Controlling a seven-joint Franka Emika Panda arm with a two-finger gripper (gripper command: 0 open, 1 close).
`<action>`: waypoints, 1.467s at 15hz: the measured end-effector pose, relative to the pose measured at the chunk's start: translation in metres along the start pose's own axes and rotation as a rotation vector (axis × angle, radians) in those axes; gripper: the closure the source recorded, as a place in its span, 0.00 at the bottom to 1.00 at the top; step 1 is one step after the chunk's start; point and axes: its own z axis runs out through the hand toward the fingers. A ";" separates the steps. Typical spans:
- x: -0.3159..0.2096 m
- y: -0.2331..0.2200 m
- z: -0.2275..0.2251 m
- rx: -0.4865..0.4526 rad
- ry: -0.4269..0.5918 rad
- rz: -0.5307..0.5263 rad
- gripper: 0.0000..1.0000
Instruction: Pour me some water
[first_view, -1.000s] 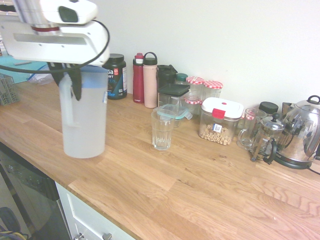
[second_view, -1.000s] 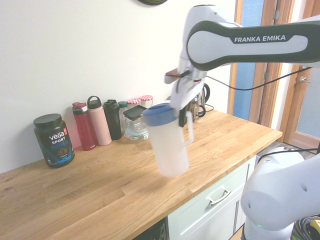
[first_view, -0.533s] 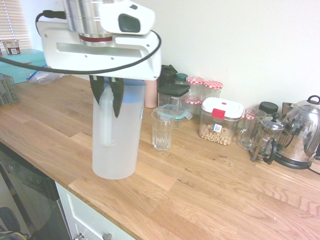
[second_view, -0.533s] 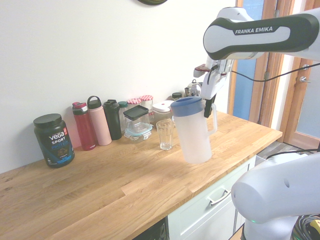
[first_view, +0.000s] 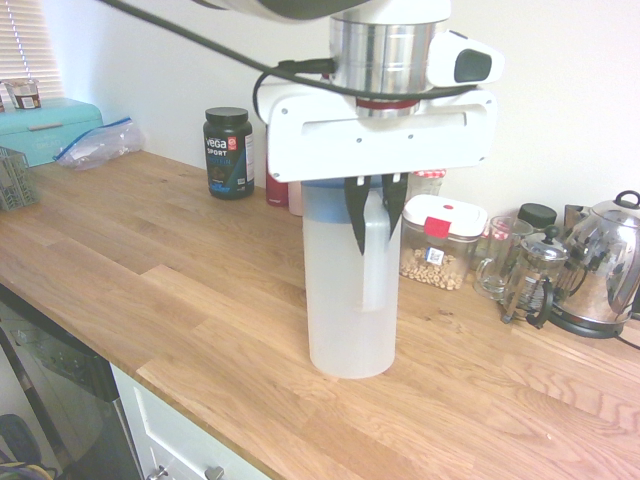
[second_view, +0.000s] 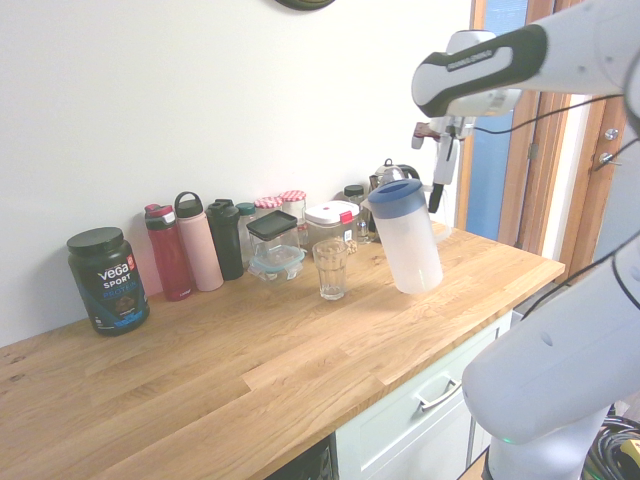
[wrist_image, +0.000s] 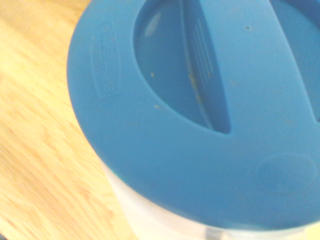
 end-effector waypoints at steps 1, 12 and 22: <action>0.014 -0.004 0.000 -0.020 -0.021 -0.033 1.00; 0.098 -0.067 0.023 -0.344 -0.242 -0.227 1.00; 0.130 -0.098 0.044 -0.488 -0.296 -0.257 1.00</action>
